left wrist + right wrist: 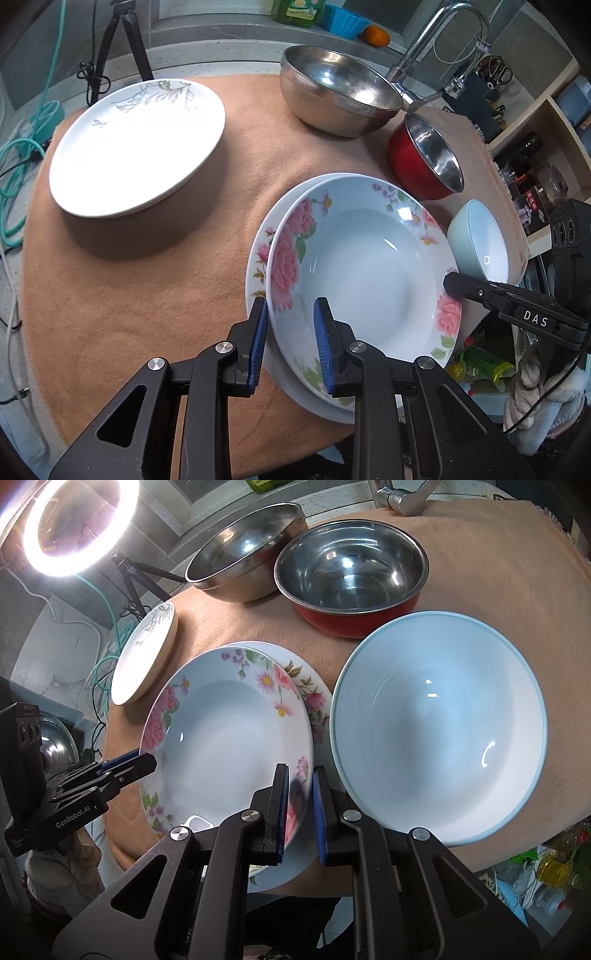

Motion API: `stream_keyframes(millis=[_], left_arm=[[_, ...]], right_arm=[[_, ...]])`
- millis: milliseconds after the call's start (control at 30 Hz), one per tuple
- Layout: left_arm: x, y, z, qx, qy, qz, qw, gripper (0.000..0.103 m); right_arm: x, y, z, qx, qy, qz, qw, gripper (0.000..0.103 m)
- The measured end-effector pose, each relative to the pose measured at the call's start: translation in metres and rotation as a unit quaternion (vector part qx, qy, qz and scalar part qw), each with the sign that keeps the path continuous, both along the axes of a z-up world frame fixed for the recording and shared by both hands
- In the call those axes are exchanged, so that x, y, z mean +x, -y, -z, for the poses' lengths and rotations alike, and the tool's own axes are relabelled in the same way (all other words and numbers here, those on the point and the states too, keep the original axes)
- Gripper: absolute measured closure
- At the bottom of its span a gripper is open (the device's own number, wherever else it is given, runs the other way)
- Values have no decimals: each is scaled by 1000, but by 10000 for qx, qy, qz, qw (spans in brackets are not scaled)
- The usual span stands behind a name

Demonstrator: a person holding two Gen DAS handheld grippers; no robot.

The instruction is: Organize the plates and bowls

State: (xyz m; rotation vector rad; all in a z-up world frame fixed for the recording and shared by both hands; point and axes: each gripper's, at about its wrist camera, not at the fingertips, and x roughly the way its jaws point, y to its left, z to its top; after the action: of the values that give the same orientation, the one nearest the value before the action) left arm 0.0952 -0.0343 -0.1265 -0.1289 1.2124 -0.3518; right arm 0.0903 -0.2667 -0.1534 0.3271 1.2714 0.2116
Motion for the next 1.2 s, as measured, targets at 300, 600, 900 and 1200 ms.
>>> stream_keyframes(millis=[300, 600, 900, 1200], left_arm=[[-1, -3, -1, -95, -40, -39, 9999, 80], [-1, -17, -8, -168, -1, -194, 9997, 80], [-1, -36, -18, -310, 101, -425, 9986, 80], [3, -67, -29, -394, 304, -810, 9955, 80]], right_arm=[[0, 0, 0, -5, -24, 0, 10000, 90], [-5, -1, -11, -178, 75, -49, 9998, 72], [-4, -11, -33, -388, 362, -237, 9983, 55], [6, -52, -56, -211, 754, -827, 9935, 33]])
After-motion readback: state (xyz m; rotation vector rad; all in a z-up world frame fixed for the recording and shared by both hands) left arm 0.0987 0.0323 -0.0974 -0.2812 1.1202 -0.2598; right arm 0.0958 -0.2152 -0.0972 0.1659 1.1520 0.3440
